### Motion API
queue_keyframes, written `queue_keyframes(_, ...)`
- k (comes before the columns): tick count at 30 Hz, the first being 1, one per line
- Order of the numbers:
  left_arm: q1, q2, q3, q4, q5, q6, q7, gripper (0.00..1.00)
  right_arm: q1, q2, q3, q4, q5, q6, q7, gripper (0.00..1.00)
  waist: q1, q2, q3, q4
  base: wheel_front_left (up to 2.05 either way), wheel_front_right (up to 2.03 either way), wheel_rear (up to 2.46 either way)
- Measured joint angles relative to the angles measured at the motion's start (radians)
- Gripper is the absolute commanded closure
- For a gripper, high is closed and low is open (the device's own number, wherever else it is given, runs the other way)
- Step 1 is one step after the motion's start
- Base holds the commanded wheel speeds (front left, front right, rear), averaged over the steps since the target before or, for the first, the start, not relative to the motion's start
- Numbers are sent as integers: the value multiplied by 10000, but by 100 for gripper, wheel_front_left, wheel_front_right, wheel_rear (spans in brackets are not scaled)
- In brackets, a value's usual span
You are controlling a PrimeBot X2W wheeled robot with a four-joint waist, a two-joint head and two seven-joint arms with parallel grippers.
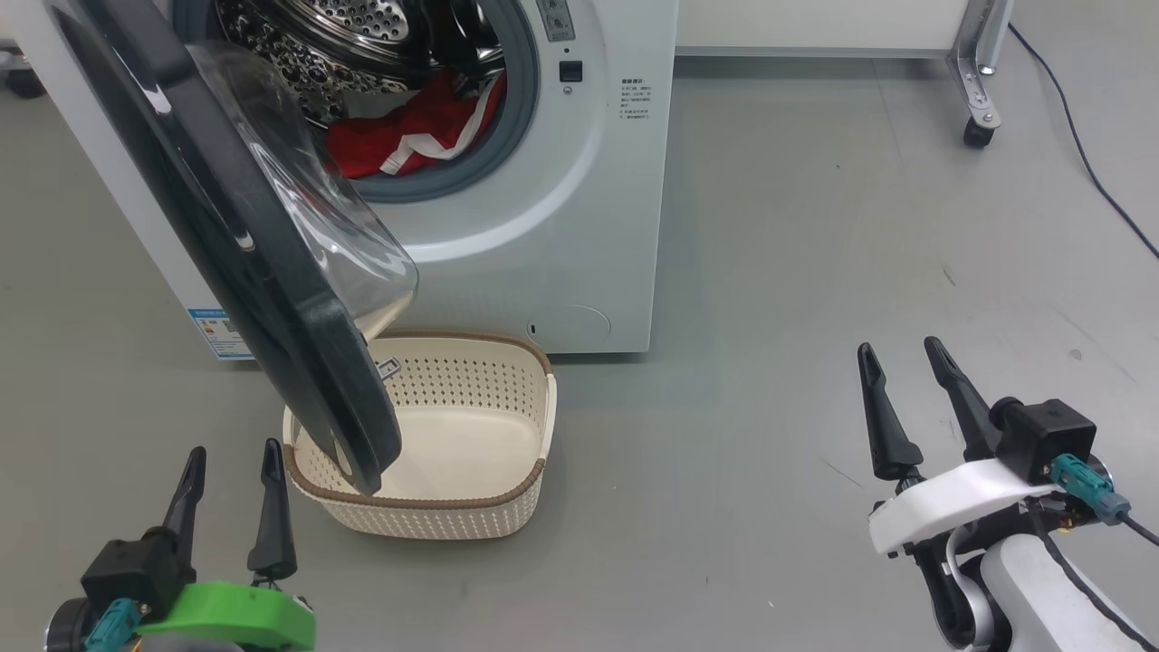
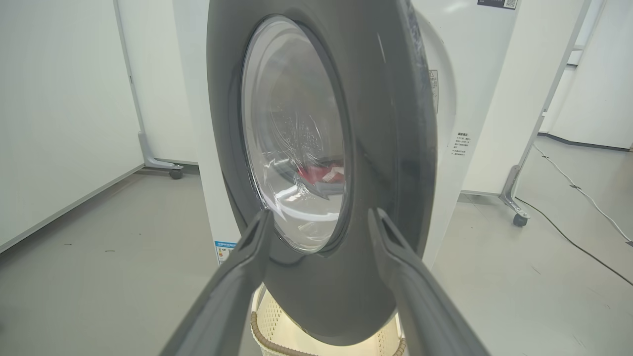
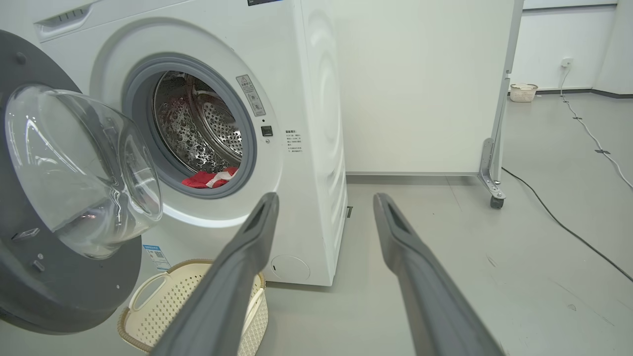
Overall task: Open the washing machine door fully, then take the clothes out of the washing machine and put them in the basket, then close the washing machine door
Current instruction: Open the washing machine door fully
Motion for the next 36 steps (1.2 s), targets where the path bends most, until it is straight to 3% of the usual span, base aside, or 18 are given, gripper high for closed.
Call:
queue_keyframes(17, 1, -13, 56, 44, 100, -82, 0, 0, 883, 397, -487, -548, -746, 19, 0, 0, 0, 0, 68, 53, 0, 0, 0)
queue_keyframes(36, 1, -27, 86, 79, 113, -136, 0, 0, 1327, 686, -913, -727, -1124, 362, 0, 0, 0, 0, 151, 67, 0, 0, 0)
